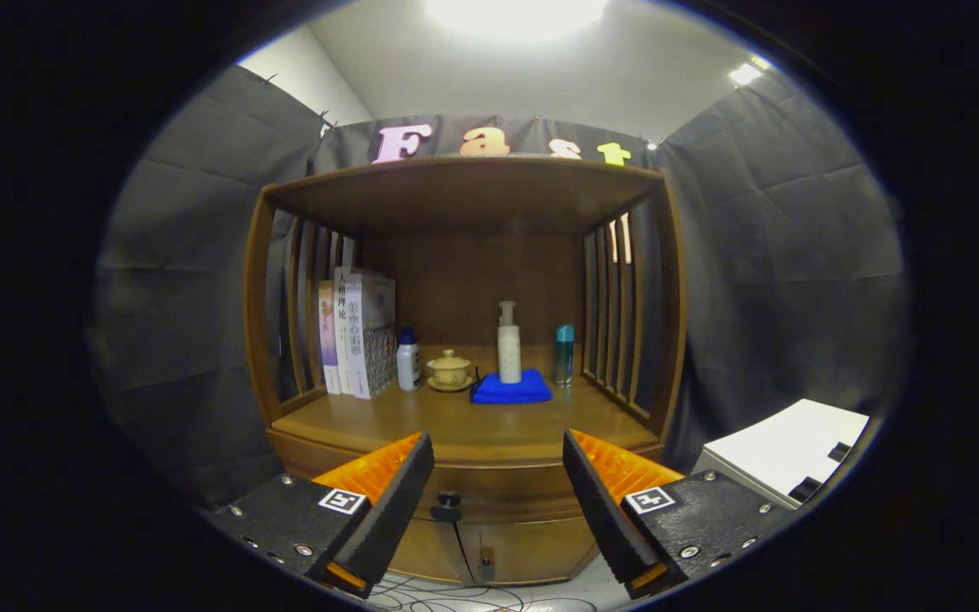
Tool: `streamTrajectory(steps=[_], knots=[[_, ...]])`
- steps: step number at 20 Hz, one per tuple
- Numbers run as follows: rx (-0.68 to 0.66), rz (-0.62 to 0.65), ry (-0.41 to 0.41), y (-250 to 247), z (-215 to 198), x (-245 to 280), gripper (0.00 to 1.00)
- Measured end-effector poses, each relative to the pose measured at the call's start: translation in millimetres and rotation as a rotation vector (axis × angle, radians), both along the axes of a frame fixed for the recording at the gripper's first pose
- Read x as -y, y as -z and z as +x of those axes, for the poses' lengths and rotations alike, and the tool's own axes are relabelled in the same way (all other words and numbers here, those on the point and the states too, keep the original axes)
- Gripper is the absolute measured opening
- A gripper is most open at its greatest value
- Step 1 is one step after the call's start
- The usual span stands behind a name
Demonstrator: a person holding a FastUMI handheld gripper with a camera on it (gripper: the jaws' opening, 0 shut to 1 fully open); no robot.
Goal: Pull open the drawer, take out the items inside it, and place them on the countertop above the cabinet.
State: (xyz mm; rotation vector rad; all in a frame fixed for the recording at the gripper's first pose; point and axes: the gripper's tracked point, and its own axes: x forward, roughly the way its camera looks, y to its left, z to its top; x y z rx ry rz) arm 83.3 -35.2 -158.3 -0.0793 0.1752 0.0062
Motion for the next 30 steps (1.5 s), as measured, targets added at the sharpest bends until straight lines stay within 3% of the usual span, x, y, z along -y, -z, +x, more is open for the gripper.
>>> streamTrajectory(steps=[4,8,18,21,25,30], knots=[[-0.095,-0.076,-0.033,65,10,-21,0.95],[-0.146,-0.076,-0.055,109,27,-41,0.95],[-0.213,-0.129,-0.066,171,58,-49,0.84],[-0.216,-0.149,-0.061,179,66,-41,0.7],[-0.203,-0.074,-0.063,185,66,-43,0.48],[-0.187,-0.009,-0.072,184,64,-43,0.37]])
